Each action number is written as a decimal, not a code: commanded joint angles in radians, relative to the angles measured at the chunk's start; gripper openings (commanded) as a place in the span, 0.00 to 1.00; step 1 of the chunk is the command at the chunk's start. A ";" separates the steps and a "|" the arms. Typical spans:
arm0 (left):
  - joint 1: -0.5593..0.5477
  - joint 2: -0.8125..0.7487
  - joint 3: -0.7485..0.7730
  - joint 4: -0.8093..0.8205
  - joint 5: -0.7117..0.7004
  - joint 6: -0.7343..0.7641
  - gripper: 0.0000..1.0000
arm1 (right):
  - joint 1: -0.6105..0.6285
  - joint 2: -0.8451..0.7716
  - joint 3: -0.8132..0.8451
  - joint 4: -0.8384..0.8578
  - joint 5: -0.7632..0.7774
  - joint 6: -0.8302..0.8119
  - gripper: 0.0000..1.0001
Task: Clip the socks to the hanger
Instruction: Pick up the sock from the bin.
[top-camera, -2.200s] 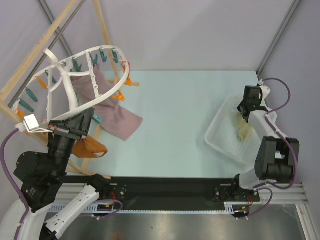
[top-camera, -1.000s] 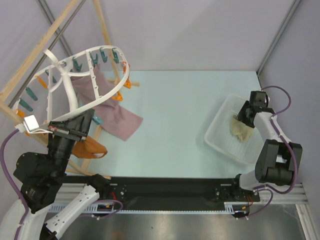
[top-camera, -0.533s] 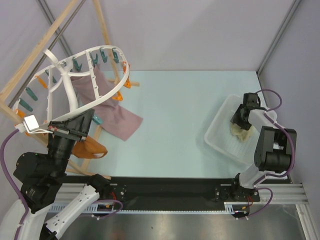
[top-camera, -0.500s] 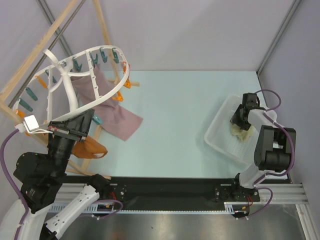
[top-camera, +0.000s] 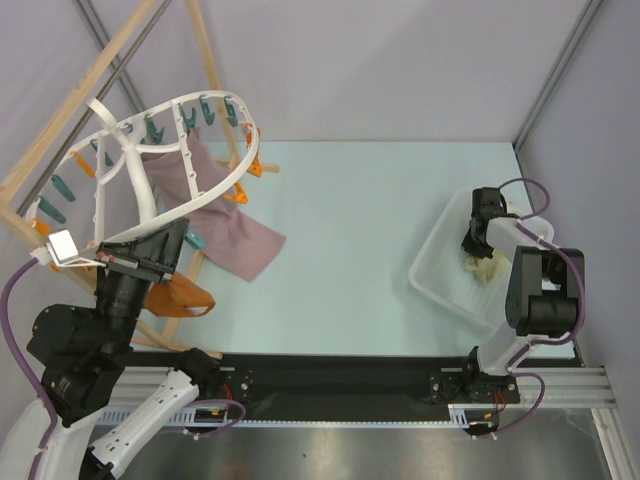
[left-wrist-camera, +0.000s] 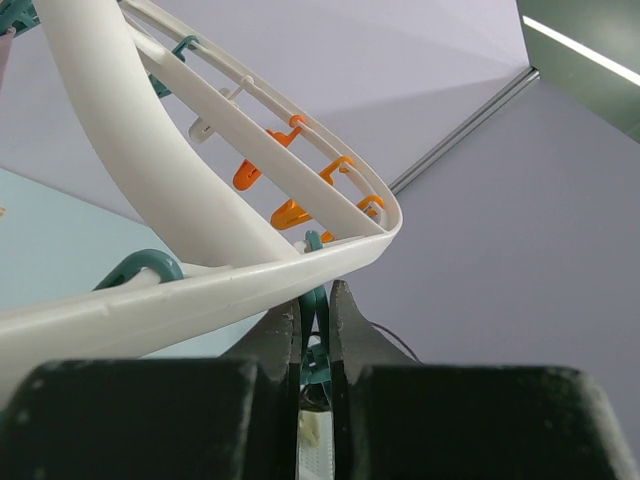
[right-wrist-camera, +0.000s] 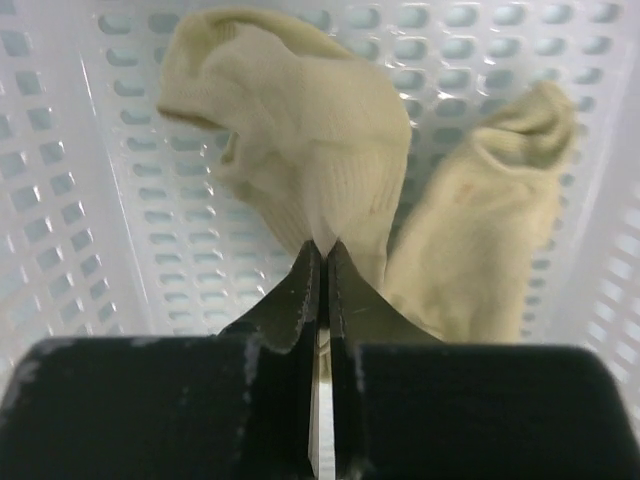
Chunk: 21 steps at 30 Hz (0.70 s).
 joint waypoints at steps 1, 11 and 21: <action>0.002 -0.006 0.012 -0.008 0.044 -0.004 0.00 | 0.016 -0.135 0.019 -0.039 0.087 -0.015 0.00; 0.002 -0.007 0.004 -0.019 0.038 -0.005 0.00 | 0.139 -0.547 0.059 -0.203 -0.043 -0.124 0.00; 0.004 -0.007 0.010 -0.037 0.041 -0.020 0.00 | 0.563 -0.763 0.067 -0.108 -0.398 -0.069 0.00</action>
